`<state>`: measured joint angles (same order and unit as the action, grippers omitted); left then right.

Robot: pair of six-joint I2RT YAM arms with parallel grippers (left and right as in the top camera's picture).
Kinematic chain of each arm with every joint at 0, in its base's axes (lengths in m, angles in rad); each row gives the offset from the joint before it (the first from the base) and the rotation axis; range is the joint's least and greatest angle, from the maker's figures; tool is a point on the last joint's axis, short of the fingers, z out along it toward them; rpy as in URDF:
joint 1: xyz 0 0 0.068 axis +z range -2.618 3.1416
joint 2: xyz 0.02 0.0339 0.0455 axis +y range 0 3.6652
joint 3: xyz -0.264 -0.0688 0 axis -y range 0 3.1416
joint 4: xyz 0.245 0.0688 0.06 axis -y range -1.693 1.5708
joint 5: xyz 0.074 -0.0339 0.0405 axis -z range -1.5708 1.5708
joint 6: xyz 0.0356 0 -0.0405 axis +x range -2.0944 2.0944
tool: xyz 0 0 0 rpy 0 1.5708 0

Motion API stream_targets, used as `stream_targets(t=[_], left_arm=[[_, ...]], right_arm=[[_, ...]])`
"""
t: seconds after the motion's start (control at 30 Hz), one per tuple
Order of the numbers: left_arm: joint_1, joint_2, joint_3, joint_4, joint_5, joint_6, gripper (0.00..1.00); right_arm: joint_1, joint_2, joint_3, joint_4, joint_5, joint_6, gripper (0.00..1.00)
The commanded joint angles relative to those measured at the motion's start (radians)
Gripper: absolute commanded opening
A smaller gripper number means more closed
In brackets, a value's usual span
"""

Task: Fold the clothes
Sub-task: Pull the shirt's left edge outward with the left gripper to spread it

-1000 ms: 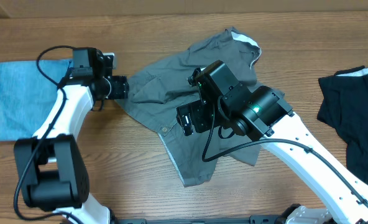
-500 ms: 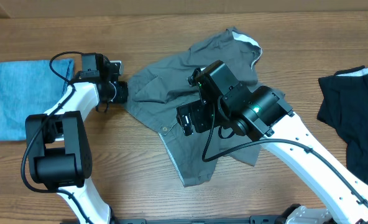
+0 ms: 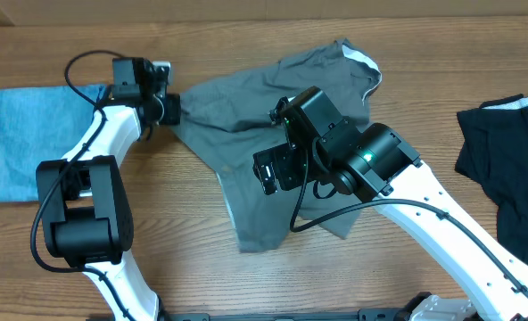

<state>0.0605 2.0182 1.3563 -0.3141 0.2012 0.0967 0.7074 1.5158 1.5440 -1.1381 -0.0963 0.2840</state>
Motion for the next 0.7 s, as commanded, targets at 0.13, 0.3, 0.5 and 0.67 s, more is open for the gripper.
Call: stream_targets(t=[0.13,0.3,0.5,0.67], left_arm=[[-0.003,0.015,0.042,0.227,-0.126,0.185,0.04],[-0.003,0.015,0.042,0.363,-0.135,0.211,0.10],[-0.003,0.008,0.062,0.368,-0.226,0.081,1.00],[-0.003,-0.065,0.082,0.235,-0.177,-0.156,1.00]], right_arm=[[-0.001,-0.001,0.001,0.003,0.006,-0.002,1.00],[-0.001,-0.001,0.001,0.003,0.006,-0.002,1.00],[-0.001,-0.001,0.001,0.003,0.006,-0.002,1.00],[-0.001,-0.001,0.001,0.003,0.006,-0.002,1.00]])
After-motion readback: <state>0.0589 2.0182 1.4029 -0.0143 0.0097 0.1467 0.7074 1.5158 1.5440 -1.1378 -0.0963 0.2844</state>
